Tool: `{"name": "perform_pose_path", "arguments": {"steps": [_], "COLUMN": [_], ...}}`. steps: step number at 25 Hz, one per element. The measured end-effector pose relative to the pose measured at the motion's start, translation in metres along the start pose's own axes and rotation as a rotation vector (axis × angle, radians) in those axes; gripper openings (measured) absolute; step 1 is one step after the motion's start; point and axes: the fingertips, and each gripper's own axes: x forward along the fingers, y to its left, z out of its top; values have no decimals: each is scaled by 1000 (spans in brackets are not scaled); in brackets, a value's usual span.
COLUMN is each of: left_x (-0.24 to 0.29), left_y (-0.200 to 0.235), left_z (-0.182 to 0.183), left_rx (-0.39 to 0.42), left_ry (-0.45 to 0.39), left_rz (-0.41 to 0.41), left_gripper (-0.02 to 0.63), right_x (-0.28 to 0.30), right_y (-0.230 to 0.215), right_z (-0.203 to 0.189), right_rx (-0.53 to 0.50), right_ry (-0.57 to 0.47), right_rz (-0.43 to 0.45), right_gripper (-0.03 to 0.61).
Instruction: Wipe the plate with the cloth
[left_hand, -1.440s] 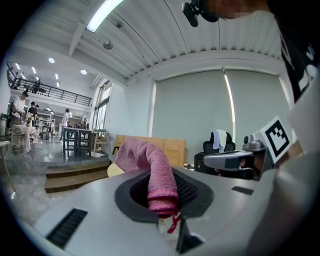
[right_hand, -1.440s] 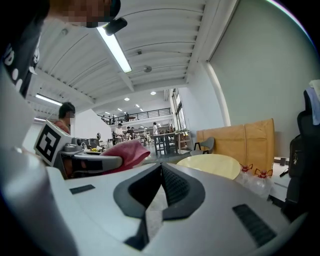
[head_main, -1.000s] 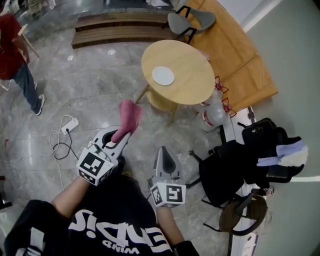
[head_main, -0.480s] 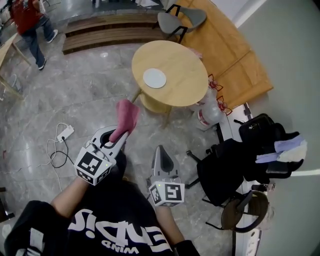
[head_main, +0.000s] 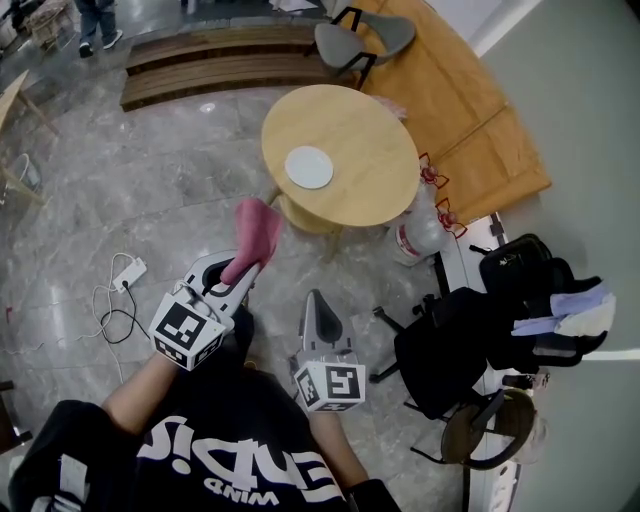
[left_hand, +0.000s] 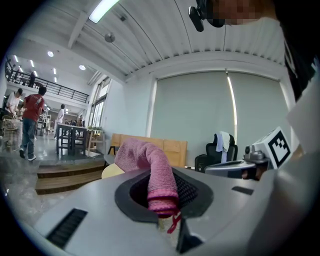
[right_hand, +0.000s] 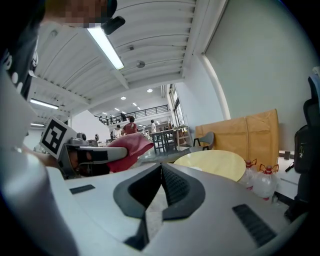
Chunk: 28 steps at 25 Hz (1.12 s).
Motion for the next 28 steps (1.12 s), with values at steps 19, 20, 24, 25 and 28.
{"name": "perform_pose_path", "arguments": {"steps": [19,20,24,25,28], "left_x": [78,82,93,96,106], "left_y": [72,76,94,99,116], "left_z": [20,21,24,26,29], "left_rx": [-15,-14,-4,-5,-4], "left_ry": [20,20,20,24,31], "left_rz": [-48,-54,-86,-92,-108], "left_gripper": [52,52,51,52,52], "right_x": [101,106,133,140,160], "right_y": [-31,-32,-32,-31,-32], "right_z": [22,23,31,33,36], "right_rx": [14,13,7,4,7], "right_ry": [26,26,24,24,19], "right_rz": [-21,-24,-28,-29,-39], "right_gripper": [21,22,23,23,23]}}
